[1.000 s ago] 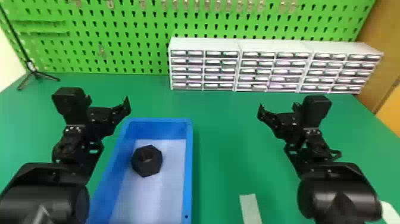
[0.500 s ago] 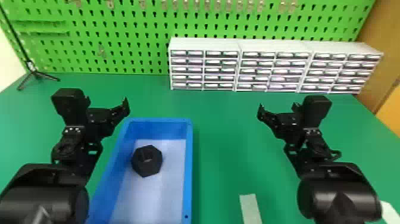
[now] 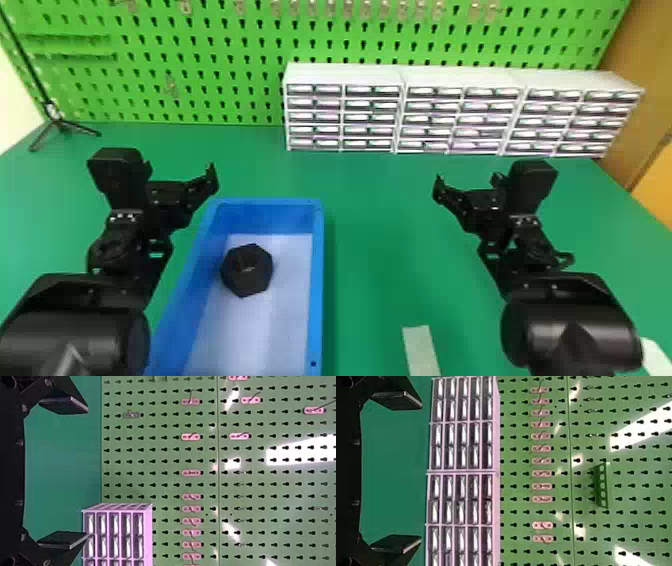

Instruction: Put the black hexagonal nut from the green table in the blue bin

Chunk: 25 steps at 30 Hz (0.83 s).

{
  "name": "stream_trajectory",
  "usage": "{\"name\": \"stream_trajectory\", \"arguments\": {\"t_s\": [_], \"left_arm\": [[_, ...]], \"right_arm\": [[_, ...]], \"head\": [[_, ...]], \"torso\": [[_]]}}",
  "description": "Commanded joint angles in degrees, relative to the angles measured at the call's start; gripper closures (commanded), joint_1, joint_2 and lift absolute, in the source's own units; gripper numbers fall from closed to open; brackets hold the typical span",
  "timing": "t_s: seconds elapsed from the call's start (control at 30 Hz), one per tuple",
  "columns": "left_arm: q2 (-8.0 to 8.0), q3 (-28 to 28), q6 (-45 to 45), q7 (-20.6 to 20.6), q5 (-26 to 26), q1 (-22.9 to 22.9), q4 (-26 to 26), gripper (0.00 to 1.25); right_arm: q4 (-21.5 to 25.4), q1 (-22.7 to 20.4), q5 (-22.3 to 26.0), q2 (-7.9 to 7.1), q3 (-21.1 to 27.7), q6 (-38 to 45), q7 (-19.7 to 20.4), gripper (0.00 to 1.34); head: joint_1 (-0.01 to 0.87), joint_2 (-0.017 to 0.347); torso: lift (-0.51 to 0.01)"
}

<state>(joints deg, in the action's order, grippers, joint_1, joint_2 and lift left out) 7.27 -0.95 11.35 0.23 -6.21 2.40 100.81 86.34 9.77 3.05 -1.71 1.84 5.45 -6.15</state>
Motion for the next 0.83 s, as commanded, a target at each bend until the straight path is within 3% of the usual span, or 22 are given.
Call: {"name": "stream_trajectory", "arguments": {"t_s": [0.0,0.8], "left_arm": [[-0.06,0.0,0.2,0.0,0.1,0.0,0.0,0.16],[-0.06,-0.5,1.1,0.6,0.1,-0.4,0.3,0.16]], "right_arm": [[0.0,0.0,0.0,-0.05,-0.1,0.0,0.0,0.12],[0.0,-0.3,0.2,0.04,0.5,0.0,0.0,0.12]], "head": [[0.683,0.028],[0.683,0.028]], "torso": [[-0.096],[-0.096]]}}
